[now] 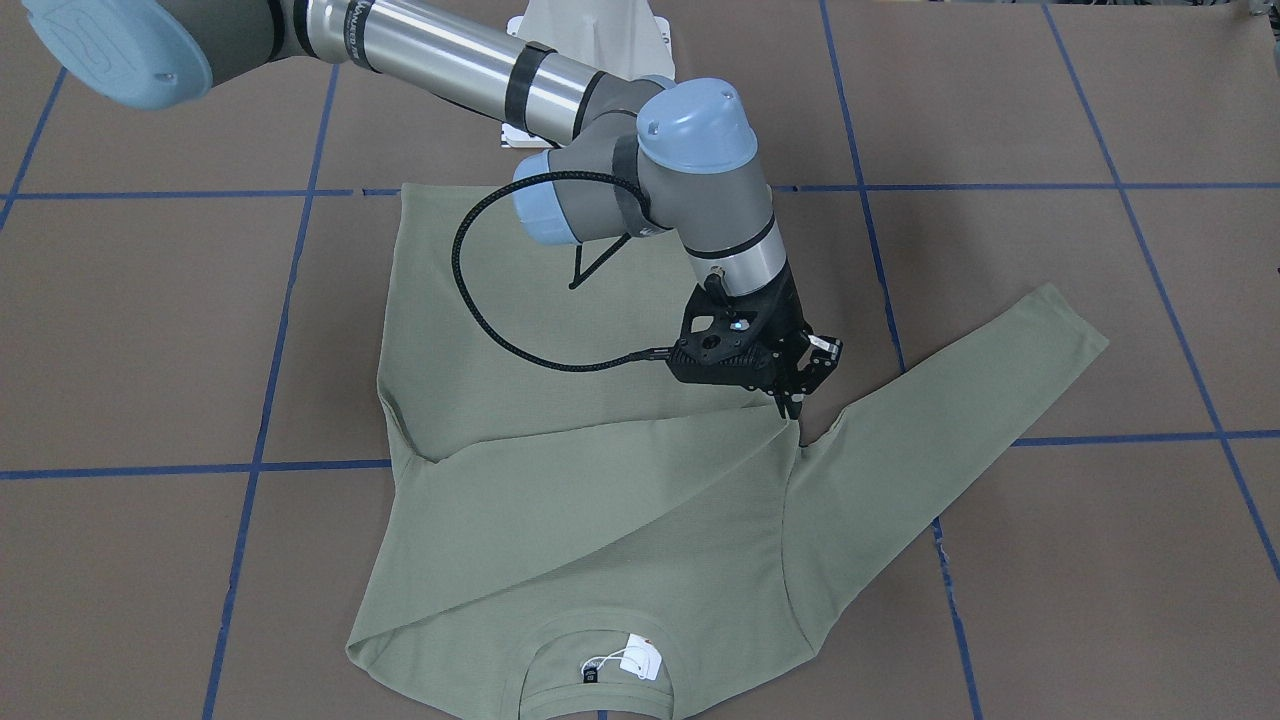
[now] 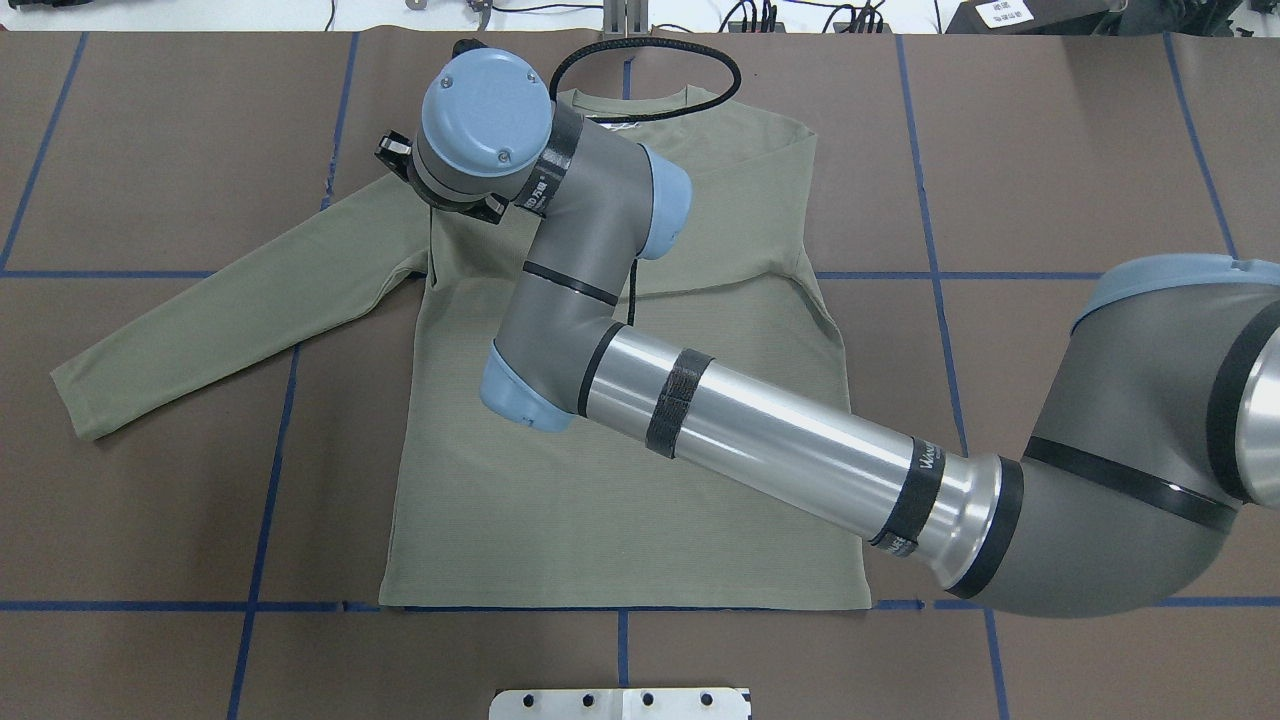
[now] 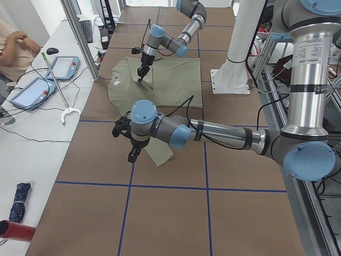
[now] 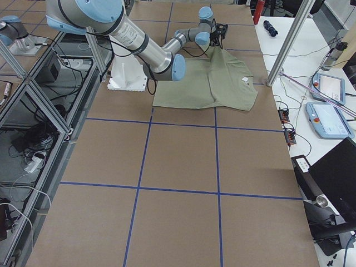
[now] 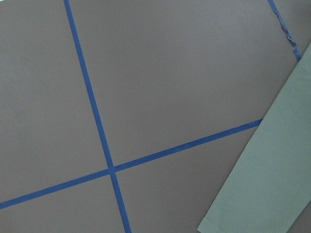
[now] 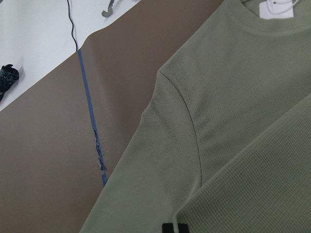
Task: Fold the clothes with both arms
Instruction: 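Grasp the sleeve with the right gripper and fold it across the shirt body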
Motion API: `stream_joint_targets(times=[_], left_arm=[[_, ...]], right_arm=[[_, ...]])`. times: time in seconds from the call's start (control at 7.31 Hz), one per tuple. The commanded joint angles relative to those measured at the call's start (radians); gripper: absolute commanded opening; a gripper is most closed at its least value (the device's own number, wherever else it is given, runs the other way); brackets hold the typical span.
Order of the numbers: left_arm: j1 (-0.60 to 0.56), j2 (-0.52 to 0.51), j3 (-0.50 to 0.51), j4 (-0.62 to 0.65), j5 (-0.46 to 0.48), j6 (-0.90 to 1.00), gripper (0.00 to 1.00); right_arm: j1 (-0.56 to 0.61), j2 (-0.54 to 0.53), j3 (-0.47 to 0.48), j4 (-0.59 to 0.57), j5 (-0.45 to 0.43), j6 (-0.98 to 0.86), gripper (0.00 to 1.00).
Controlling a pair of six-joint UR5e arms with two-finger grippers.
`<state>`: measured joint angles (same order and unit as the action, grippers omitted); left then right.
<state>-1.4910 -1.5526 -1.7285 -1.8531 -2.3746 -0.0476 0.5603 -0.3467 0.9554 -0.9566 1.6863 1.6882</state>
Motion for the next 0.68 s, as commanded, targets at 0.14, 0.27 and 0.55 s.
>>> stream_joint_targets(times=[0.14,0.27,0.55], left_arm=[[0.0,0.0,0.003,0.0,-0.003,-0.003,1.0],[0.0,0.0,0.001,0.002,-0.005,-0.003,1.0],[0.055,-0.001,0.017,0.0,-0.081,-0.006,1.0]], right_arm=[[-0.005,0.062,-0.125,0.072,-0.056,0.001,0.59],[-0.005,0.105,-0.18,0.072,-0.062,0.001,0.78],[-0.005,0.109,-0.169,0.073,-0.062,0.004,0.91]])
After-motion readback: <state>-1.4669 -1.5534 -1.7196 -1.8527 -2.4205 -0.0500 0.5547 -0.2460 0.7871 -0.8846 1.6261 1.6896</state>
